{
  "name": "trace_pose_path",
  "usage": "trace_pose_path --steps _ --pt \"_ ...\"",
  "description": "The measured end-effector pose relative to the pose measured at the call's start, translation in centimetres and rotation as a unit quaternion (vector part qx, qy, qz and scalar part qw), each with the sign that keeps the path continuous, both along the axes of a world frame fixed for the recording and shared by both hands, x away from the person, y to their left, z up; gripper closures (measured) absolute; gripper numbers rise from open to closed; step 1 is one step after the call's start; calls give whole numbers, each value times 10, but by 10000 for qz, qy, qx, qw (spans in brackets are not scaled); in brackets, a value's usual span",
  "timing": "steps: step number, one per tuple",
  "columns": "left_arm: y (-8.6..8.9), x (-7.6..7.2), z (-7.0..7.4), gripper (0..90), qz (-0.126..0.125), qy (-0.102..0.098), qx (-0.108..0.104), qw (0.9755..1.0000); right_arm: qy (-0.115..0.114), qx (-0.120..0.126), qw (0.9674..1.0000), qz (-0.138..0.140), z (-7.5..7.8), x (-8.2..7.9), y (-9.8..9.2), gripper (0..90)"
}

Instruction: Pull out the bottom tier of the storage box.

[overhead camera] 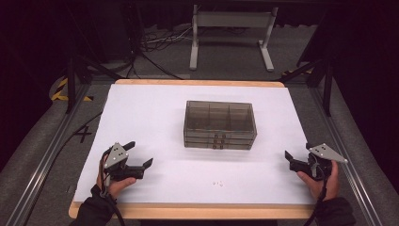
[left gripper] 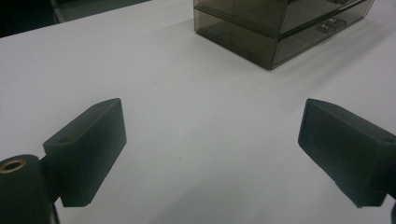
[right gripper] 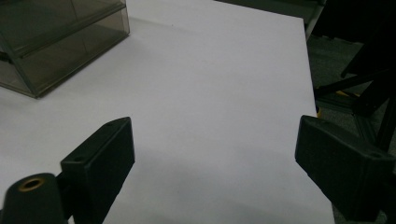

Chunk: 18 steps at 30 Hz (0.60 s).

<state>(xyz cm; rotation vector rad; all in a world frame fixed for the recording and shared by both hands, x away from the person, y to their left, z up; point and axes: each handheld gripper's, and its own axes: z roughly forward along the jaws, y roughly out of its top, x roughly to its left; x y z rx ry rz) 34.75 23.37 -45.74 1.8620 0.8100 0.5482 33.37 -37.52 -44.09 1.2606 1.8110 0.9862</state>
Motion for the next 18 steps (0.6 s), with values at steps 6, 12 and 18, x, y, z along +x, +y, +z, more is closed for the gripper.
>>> trace_pose_path --steps 6,12,18 --pt "-1 0 0 126 18 33 85 10000 131 -63 9998 132 0 2 2 173" --pt "-4 0 1 217 -43 56 264 9996 291 -171 9993 156 -1 2 4 265" --pt "-4 6 13 404 -270 28 134 9995 475 -58 9984 289 0 -3 8 342"
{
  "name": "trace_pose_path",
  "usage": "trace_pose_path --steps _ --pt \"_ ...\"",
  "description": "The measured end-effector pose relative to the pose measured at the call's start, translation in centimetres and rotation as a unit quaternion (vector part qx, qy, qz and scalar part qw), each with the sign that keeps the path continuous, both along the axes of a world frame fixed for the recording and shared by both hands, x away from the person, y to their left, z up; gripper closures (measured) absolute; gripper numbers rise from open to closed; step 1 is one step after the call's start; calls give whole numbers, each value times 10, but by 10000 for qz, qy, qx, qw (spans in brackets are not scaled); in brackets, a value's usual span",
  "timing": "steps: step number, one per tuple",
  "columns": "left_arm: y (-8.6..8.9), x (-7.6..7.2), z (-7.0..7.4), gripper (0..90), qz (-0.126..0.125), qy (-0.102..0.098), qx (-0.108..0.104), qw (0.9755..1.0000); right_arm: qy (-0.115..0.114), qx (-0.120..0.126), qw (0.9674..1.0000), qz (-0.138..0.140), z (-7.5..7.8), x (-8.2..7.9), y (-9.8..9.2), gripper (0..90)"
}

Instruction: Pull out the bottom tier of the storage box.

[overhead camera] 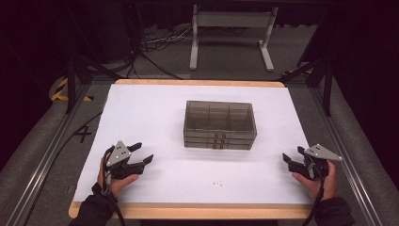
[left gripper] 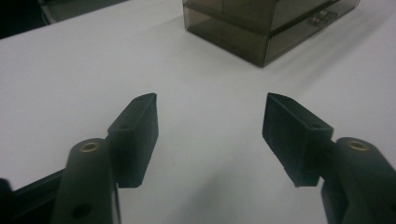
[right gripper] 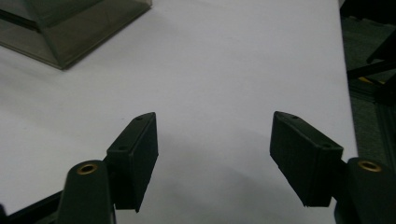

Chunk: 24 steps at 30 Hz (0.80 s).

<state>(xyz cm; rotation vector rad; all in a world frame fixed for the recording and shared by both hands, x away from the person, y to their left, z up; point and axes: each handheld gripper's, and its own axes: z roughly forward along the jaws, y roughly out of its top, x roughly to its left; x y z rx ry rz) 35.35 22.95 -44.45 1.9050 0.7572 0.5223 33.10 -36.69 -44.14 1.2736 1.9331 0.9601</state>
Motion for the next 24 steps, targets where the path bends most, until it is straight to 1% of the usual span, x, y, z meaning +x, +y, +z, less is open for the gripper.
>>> trace_pose_path --steps 1,2,3,4,5,6,9,10,11,12,13,14,15,16,17,18,19,20,22,23,24 --pt "-2 3 4 487 -80 -12 -46 10000 71 18 10000 27 1 -2 2 373" --pt "-6 8 11 509 -253 -21 -134 9996 108 25 9999 35 1 -3 3 375" --pt "-9 9 14 548 -274 -52 -82 9996 95 71 9999 34 2 -5 4 381" --pt "-12 12 19 563 -329 -112 25 9994 80 91 9999 47 3 -6 5 390" --pt "-16 14 22 592 -419 -99 -2 9991 106 89 9999 50 4 -8 6 398" --pt "-20 17 26 614 -515 -154 51 9985 129 80 9999 60 5 -9 8 399" --pt "-31 26 38 685 -696 -280 120 9971 133 113 9998 117 7 -15 10 410" --pt "-35 30 43 705 -721 -321 131 9968 137 114 9997 137 7 -16 11 413" --pt "-39 34 47 720 -766 -318 95 9965 134 113 9997 169 8 -18 12 422" --pt "-39 34 47 732 -766 -318 95 9965 121 100 9997 184 8 -20 13 428" --pt "-45 41 53 750 -828 -355 107 9959 140 117 9996 198 9 -22 13 441" --pt "-45 41 53 764 -828 -355 107 9959 147 116 9996 220 9 -23 13 449" --pt "-49 46 56 764 -893 -355 106 9953 147 116 9996 220 9 -23 13 449" --pt "-52 49 59 807 -932 -373 39 9949 141 104 9995 257 9 -26 13 477" --pt "-56 52 63 829 -983 -418 -31 9943 153 129 9994 297 10 -27 13 483" --pt "-56 52 63 848 -983 -418 -31 9943 156 136 9993 311 10 -28 13 488" --pt "-62 56 68 869 -1083 -419 -14 9932 143 124 9994 305 11 -29 12 492" --pt "-64 57 71 879 -1120 -467 58 9926 147 138 9993 318 11 -30 12 502" --pt "-71 60 73 893 -1223 -428 83 9915 160 133 9992 354 12 -32 13 530" --pt "-75 61 74 898 -1256 -446 149 9910 191 92 9992 345 12 -32 14 558" --pt "-78 63 75 899 -1331 -415 178 9901 193 75 9990 397 13 -33 15 601"
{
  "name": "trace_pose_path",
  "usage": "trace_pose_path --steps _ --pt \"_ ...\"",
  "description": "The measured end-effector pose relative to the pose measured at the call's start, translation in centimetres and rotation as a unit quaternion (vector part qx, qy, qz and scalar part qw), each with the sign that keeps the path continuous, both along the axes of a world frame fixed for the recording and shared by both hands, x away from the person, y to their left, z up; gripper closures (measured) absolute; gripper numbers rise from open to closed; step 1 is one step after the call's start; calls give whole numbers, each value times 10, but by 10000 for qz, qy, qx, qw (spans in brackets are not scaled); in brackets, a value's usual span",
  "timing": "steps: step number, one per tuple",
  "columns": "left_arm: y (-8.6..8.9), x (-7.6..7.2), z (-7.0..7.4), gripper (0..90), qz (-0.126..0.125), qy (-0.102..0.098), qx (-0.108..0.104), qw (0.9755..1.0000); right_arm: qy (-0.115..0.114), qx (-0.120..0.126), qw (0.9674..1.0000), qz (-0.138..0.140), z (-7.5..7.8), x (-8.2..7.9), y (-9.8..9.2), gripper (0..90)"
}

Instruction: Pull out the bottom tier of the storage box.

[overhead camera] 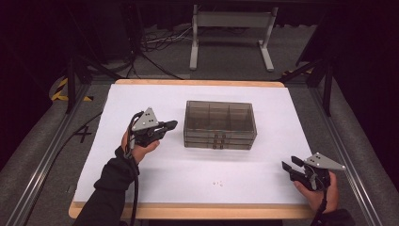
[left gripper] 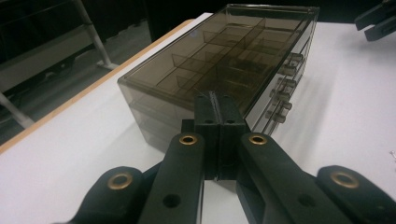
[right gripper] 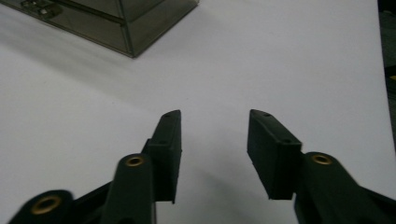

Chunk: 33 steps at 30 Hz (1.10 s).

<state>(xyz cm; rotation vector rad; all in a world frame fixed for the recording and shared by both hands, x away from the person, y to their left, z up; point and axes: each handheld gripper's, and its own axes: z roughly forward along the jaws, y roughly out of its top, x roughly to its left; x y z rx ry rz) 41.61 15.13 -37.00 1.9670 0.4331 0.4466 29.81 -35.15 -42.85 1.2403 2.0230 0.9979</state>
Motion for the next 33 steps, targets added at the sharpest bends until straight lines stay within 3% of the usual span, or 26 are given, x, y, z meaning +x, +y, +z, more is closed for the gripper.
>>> trace_pose_path --steps 2,3,9,12,19,21,24,26,32,33 --pt "-3 1 0 900 -45 15 26 10000 0 -36 10000 79 1 -1 3 642" --pt "-10 3 2 900 -55 -84 188 9998 13 -70 9999 102 2 -1 6 661" --pt "-18 14 4 900 -185 17 139 9997 33 -188 9995 242 6 1 21 676" --pt "-23 18 4 900 -300 7 297 9991 44 -190 9994 283 8 3 30 677" --pt "-29 23 -3 900 -231 70 605 9979 136 -163 9990 384 10 8 51 702" --pt "-30 24 -5 900 -225 107 508 9984 151 -143 9989 416 11 12 64 718" --pt "-32 22 -4 900 -213 52 603 9979 156 -128 9990 408 11 15 77 721" --pt "-33 22 -4 900 -206 36 625 9978 178 10 9990 421 8 19 88 713" --pt "-32 22 -4 900 -215 52 629 9978 254 -56 9992 299 -1 34 137 654" --pt "-32 22 -4 900 -215 52 629 9978 254 -56 9992 299 -1 34 137 654"
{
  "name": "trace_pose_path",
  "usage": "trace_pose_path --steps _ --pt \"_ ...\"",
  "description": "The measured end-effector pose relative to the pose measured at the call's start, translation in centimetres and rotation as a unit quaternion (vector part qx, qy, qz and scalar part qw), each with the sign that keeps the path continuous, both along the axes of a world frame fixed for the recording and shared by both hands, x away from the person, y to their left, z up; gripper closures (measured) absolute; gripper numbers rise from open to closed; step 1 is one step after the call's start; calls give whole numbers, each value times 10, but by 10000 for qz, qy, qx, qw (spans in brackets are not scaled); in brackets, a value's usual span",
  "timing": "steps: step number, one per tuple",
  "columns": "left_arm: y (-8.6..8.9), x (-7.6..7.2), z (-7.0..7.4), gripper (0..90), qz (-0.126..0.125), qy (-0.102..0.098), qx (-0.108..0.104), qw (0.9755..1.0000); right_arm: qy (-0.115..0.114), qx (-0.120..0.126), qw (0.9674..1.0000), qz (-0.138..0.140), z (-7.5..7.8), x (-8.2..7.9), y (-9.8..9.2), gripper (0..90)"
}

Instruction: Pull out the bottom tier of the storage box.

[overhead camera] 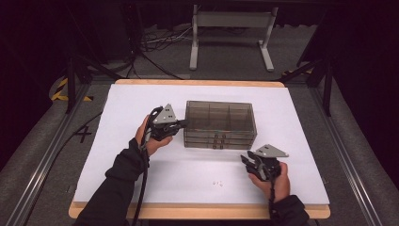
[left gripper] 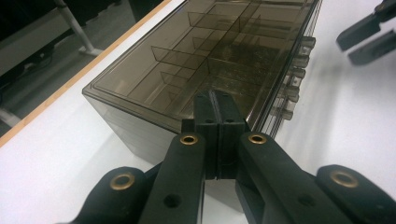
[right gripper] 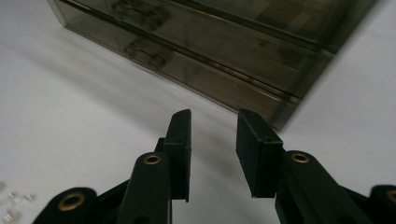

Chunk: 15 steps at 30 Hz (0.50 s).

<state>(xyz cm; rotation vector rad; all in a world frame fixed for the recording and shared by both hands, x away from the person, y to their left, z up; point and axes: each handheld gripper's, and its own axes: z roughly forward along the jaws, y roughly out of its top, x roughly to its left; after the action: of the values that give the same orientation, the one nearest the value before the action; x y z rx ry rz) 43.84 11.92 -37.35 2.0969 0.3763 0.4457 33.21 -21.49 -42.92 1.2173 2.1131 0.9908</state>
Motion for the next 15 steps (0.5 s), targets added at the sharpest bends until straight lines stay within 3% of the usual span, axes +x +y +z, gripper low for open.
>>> trace_pose_path --steps 1,4,5,15 --pt "-1 -1 0 900 2 -46 50 10000 -29 -125 9999 -10 0 3 20 639" --pt "-1 -1 0 900 -12 -47 49 10000 -17 -113 9999 -67 -1 5 33 639" --pt "0 -1 0 900 -12 -23 19 10000 73 -71 9998 -154 -3 9 45 639" --pt "1 -2 -2 900 5 -21 -66 10000 346 182 9966 -725 -12 18 75 635"
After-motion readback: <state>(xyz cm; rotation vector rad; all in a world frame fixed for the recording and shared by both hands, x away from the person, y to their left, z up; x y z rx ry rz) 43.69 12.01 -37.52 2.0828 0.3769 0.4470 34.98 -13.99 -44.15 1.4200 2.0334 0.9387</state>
